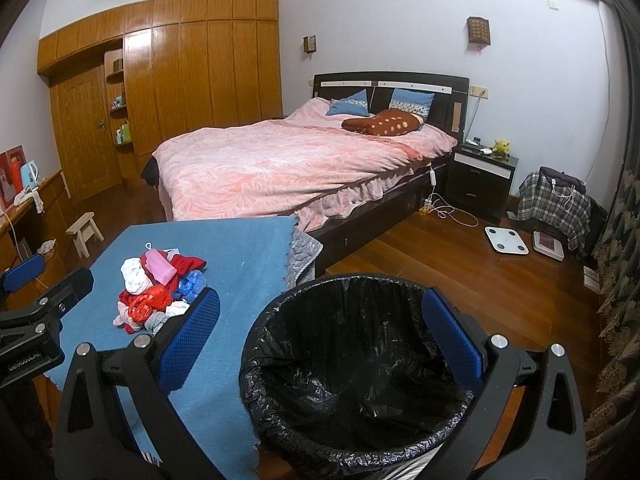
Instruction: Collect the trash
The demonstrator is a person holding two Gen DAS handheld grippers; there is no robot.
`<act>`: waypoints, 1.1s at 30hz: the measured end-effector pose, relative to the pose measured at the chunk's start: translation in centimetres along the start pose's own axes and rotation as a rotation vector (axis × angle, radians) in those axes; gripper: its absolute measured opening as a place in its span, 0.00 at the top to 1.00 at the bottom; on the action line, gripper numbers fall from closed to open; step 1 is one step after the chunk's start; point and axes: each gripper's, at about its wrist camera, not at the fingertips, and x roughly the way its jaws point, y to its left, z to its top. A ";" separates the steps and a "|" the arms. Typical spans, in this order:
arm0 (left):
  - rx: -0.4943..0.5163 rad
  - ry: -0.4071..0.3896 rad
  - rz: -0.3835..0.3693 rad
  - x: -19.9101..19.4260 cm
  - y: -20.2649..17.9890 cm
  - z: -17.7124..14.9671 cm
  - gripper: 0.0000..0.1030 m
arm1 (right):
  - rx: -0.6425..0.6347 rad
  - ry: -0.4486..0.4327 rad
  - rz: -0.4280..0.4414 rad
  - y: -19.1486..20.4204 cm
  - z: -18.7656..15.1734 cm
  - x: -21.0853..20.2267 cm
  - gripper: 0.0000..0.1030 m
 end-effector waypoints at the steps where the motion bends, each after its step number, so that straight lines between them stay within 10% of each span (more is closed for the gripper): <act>1: -0.001 0.001 0.000 0.0 0.0 0.0 0.06 | 0.000 0.000 0.000 0.0 0.0 0.0 0.05; 33: -0.001 0.002 -0.001 0.0 0.0 0.0 0.06 | 0.001 0.004 0.002 0.2 0.1 0.2 0.05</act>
